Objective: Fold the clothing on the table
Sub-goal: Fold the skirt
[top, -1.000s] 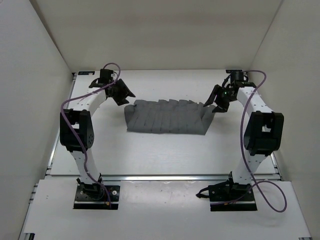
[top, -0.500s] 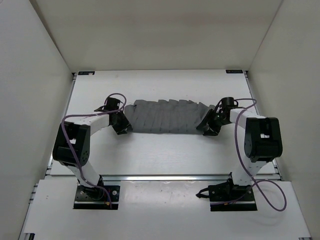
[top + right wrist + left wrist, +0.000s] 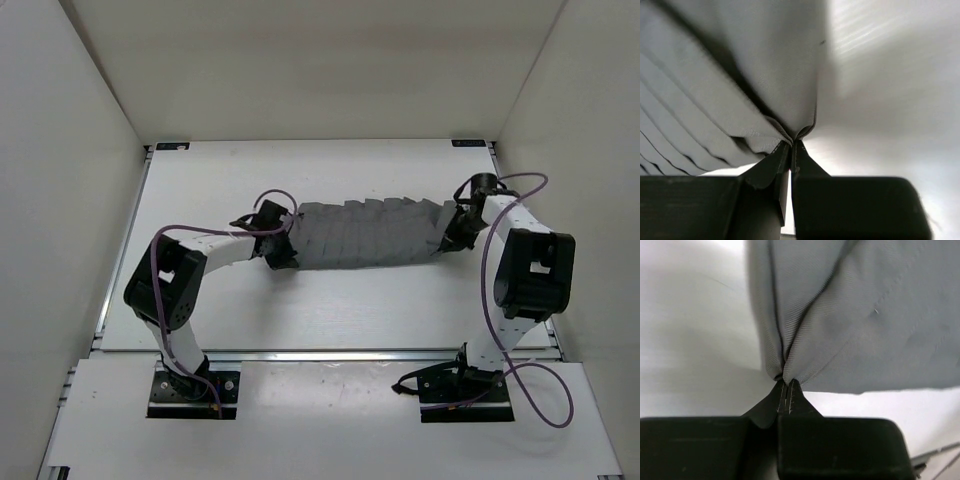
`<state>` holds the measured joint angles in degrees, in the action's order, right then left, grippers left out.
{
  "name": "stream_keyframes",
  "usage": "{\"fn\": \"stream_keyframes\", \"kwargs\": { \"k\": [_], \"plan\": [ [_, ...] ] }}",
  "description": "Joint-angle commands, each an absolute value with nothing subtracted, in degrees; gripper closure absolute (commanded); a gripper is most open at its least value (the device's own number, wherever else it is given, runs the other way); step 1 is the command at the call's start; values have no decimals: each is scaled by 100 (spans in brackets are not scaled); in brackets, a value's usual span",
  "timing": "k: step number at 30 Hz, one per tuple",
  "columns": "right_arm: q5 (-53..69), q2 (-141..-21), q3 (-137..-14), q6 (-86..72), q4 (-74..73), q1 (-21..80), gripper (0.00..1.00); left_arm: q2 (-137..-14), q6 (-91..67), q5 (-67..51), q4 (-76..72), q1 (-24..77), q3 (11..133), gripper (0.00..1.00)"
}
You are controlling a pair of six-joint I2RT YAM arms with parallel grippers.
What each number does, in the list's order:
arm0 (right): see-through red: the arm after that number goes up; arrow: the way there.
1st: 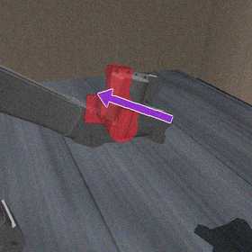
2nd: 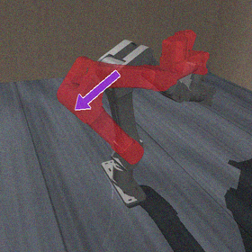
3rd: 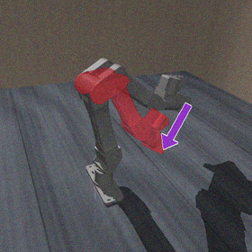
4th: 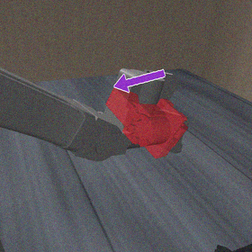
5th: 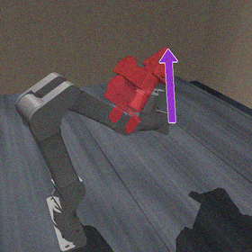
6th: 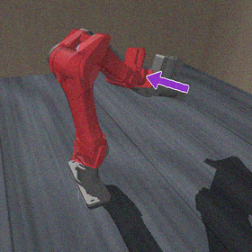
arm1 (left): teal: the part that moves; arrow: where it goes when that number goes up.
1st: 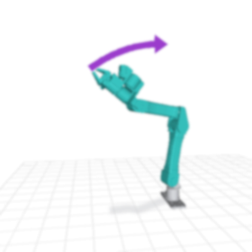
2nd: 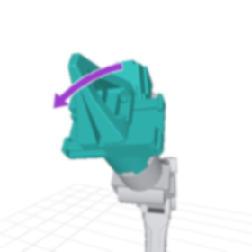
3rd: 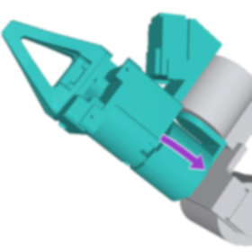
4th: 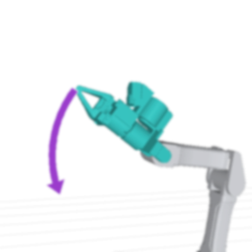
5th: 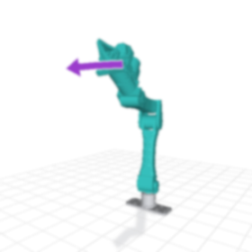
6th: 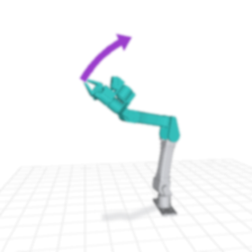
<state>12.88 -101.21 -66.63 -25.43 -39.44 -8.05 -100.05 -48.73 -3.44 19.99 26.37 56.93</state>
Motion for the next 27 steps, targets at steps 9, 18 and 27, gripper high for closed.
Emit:
{"fn": "stream_keyframes", "kwargs": {
  "k": [9,18,27],
  "plan": [
    [640,-9693,-8465,-2486,-4135,2213,100,-10204,-5528,-431,1819,3111,5897,100],
    [2153,-11196,-8559,-2558,-2724,3611,100,-9879,-5361,-448,1969,2857,5678,100],
    [2172,-12217,-9518,-2031,-3348,4060,100,-9914,-4966,-457,2118,2873,5546,100]
  ]
}}
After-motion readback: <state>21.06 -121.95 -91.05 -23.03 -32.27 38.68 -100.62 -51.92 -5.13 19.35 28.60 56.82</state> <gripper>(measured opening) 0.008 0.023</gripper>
